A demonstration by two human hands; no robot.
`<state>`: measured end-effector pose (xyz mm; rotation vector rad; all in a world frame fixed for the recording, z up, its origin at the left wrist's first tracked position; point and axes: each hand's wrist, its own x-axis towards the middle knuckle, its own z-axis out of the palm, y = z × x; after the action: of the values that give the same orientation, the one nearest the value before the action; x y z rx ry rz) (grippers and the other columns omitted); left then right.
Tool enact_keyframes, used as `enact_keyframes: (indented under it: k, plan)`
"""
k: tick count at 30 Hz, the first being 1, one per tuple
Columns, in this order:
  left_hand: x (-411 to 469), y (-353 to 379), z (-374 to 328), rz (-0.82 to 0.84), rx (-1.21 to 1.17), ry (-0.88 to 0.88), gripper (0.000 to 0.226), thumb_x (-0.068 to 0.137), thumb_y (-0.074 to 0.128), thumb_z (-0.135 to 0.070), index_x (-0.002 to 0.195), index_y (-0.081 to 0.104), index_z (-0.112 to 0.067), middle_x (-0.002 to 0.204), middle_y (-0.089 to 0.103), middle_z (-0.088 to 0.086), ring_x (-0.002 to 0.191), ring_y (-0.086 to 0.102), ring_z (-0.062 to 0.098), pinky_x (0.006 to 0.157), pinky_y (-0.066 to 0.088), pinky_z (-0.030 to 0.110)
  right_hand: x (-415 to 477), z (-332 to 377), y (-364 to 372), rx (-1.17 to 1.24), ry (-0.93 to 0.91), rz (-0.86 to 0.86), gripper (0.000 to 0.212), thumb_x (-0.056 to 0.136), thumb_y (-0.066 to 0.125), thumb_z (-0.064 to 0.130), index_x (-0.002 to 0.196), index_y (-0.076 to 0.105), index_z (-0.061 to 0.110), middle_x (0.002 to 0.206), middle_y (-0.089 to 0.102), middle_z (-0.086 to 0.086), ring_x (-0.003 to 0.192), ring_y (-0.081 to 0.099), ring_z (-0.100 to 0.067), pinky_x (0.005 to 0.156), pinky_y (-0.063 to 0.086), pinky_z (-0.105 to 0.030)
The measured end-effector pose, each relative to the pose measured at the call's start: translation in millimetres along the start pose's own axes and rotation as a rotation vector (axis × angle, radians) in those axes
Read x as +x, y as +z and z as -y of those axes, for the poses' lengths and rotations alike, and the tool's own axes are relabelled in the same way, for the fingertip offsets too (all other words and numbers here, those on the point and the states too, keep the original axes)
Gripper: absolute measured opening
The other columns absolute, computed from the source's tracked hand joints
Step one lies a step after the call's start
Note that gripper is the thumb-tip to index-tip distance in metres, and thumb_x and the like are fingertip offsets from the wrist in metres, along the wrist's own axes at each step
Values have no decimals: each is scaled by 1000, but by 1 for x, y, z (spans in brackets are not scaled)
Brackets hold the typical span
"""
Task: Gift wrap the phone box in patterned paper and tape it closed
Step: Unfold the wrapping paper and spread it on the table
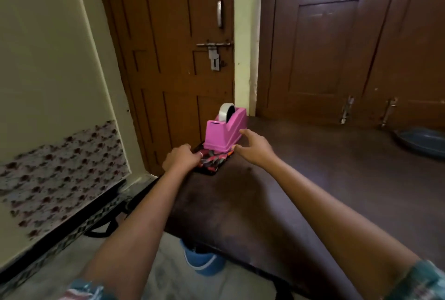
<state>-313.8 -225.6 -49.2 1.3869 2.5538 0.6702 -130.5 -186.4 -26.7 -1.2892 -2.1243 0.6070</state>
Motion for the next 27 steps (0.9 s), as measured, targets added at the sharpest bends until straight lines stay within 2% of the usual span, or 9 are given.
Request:
enact_keyframes:
  k: [3, 6, 10, 12, 14, 16, 20, 24, 27]
  plan:
    - [18, 6, -1, 12, 65, -10, 40, 85, 60, -43, 110, 60, -12, 113, 62, 11, 104, 59, 29, 80, 49, 33, 33, 2, 18, -2, 34, 1, 59, 89, 60, 25, 141, 35, 12, 136, 49, -8, 120, 51, -23, 91, 44, -32]
    - [27, 5, 0, 83, 6, -55, 42, 78, 70, -43, 101, 63, -9, 104, 65, 9, 96, 62, 26, 71, 47, 32, 52, 3, 32, -7, 29, -45, 51, 88, 61, 29, 133, 45, 13, 129, 56, -10, 115, 55, -26, 87, 46, -34]
    - [35, 6, 1, 111, -271, -132, 35, 72, 78, -32, 94, 69, -6, 98, 68, 12, 93, 65, 26, 79, 52, 36, 61, 1, 48, 22, 45, -244, 42, 85, 65, 33, 123, 57, 16, 120, 63, -5, 107, 59, -22, 82, 48, -32]
    - [31, 7, -6, 94, -440, -118, 16, 75, 76, -19, 81, 66, -9, 93, 69, 10, 87, 66, 24, 80, 53, 36, 63, 2, 52, 53, 38, -271, 38, 83, 68, 29, 118, 60, 16, 120, 63, -4, 107, 59, -22, 84, 48, -32]
    - [22, 4, -14, 102, -583, -105, 14, 79, 71, -7, 72, 59, -12, 89, 66, 10, 86, 65, 23, 81, 55, 35, 64, 4, 51, 91, 67, -268, 32, 83, 68, 25, 113, 61, 15, 118, 63, -6, 107, 59, -22, 84, 48, -30]
    - [12, 2, -17, 128, -695, -122, 17, 81, 66, -1, 71, 57, -11, 88, 64, 12, 84, 64, 23, 76, 56, 35, 64, 4, 49, 85, 98, -262, 28, 84, 67, 24, 110, 63, 15, 115, 64, -6, 104, 60, -22, 80, 48, -27]
    - [-24, -6, -23, 276, -903, -176, 19, 86, 57, 8, 72, 53, -5, 78, 57, 11, 67, 58, 16, 44, 52, 20, 40, 1, 32, -1, 82, -267, 29, 84, 67, 26, 111, 64, 14, 113, 65, -6, 102, 60, -21, 77, 45, -26]
    - [-71, -9, -27, 356, -930, -142, 15, 87, 57, 6, 77, 56, -5, 78, 60, 10, 68, 60, 15, 45, 52, 17, -5, -7, 10, -9, 82, -282, 34, 83, 69, 26, 114, 65, 14, 115, 65, -5, 104, 60, -21, 79, 42, -24]
    - [-114, -5, -26, 402, -953, -121, 11, 87, 58, 3, 78, 58, -4, 79, 62, 10, 70, 61, 14, 49, 54, 18, -50, -14, -8, 19, 80, -300, 35, 80, 72, 26, 112, 66, 12, 112, 67, -7, 102, 61, -22, 87, 50, -36]
